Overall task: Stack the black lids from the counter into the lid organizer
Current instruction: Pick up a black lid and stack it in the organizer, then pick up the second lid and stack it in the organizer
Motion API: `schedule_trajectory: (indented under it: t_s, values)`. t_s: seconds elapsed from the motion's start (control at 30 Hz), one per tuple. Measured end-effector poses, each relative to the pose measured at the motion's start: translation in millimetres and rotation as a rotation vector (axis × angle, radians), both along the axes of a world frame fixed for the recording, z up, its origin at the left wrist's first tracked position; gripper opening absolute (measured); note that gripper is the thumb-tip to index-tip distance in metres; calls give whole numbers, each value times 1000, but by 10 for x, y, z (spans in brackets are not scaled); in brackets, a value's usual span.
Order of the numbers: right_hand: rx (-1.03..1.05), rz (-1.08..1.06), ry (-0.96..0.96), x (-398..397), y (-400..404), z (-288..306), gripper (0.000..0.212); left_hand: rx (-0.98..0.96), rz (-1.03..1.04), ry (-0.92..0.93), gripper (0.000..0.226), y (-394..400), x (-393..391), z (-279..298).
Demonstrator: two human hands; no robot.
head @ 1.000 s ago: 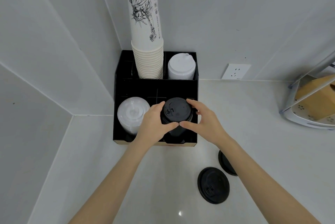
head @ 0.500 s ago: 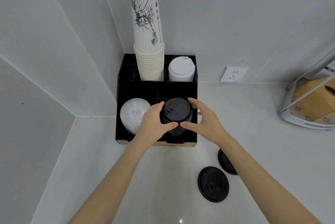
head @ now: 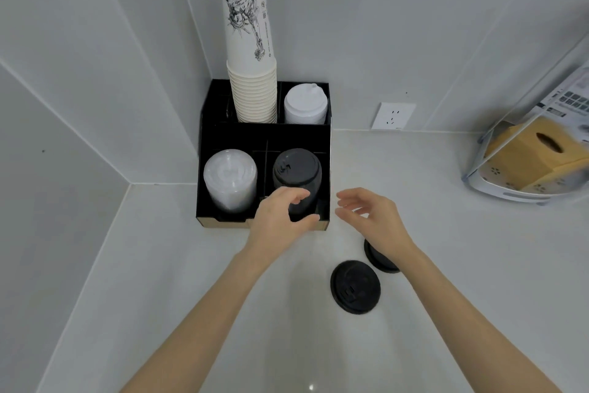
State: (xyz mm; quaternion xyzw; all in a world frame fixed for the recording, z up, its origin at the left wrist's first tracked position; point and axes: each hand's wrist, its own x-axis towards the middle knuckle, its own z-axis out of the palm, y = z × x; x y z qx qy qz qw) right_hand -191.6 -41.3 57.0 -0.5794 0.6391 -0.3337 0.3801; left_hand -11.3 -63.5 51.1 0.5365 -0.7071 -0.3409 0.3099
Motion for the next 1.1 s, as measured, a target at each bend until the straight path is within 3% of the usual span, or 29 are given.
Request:
schedule_trajectory:
  t_s: [0.2,0.4,0.7,1.1]
  values:
    - [110,-30,6,-181,532,-372,24,261,-172,-88,53,388,-211,-384]
    - [238,34,57,-364,868,-700,60,382,-207,-146,71,667,-351,-686]
    - [240,160,225,-389,992,-871,85,344,-231,-170,68,832,-491,-891]
    - [225,148,239,-389,882,-843,81,326,-191,-150,68,779,-505,-923]
